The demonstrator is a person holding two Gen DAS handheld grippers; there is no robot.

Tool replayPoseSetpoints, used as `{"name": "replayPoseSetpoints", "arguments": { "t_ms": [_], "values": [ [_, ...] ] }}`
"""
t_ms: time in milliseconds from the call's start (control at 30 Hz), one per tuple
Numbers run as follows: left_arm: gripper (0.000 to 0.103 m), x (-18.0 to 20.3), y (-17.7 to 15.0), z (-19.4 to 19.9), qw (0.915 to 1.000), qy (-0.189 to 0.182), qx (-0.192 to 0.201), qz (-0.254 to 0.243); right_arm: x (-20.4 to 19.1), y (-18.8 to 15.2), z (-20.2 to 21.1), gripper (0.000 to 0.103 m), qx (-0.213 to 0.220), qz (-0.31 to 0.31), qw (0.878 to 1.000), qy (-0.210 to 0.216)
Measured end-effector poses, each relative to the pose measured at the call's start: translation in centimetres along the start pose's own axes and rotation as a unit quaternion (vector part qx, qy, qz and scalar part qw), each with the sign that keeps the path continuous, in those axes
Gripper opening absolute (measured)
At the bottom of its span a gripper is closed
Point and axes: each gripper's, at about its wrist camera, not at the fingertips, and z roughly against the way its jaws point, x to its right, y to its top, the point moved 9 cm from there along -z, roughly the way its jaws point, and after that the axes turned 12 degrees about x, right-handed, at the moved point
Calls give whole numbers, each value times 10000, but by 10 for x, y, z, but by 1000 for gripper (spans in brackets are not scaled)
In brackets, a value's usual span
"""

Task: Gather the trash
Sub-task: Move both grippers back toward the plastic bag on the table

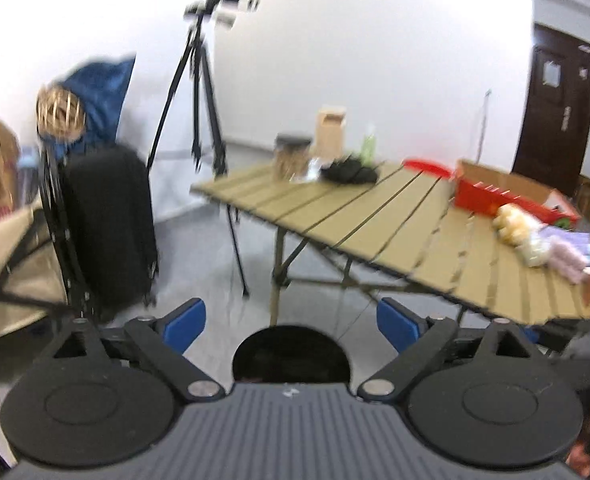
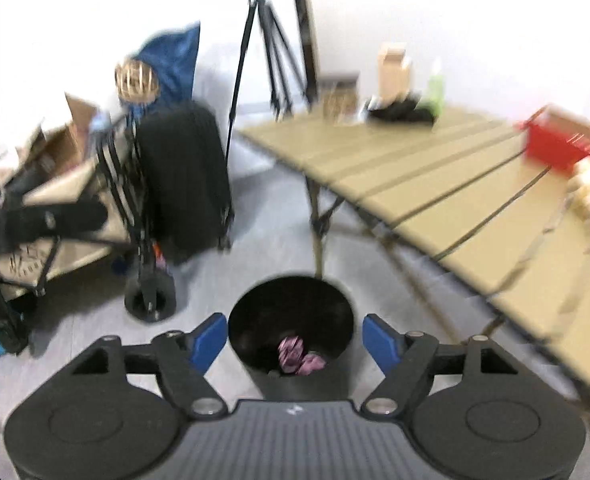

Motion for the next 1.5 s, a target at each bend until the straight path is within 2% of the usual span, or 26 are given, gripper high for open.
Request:
{"name": "replayPoseSetpoints", "arguments": {
  "t_ms": [33, 100, 200, 333, 433, 600, 733, 933, 1200, 1333, 1500],
  "values": [
    [96, 8, 2, 12, 9999, -23, 121, -20, 5, 6, 21, 75, 177, -8, 9998, -63],
    [96, 31, 4, 34, 9994, -125, 317, -41, 15, 16, 62, 83, 503, -14, 9986, -178],
    [99, 64, 10, 68, 9978, -274, 609, -5, 32, 27, 126, 86, 1022, 33, 9939, -403],
    [103, 108, 10, 108, 9931, -584, 1001, -168, 58, 24, 206, 94, 1577, 48, 9839, -843],
    [103, 133, -1, 128, 9907, -859, 1041, -188, 79, 9, 252, 96, 1897, 23, 9739, -1247],
    [103, 167, -8, 134, 9865, -1115, 1091, -488, 116, -11, 290, 96, 1980, -216, 9664, -1623],
    [103, 183, -16, 118, 9861, -1254, 936, -552, 133, -15, 292, 96, 2055, -314, 9631, -1708],
    [103, 207, -26, 70, 9860, -1417, 654, -582, 158, -11, 262, 91, 2040, -363, 9612, -1820],
    [101, 266, -17, -31, 9815, -1813, 372, -499, 217, 8, 208, 76, 1859, -318, 9620, -1972],
    [92, 300, -14, -82, 9798, -1913, 211, -547, 259, 24, 182, 69, 1737, -304, 9624, -2065],
    [89, 341, -12, -137, 9750, -2150, 32, -564, 310, 43, 147, 58, 1620, -332, 9619, -2178]
  ]
}}
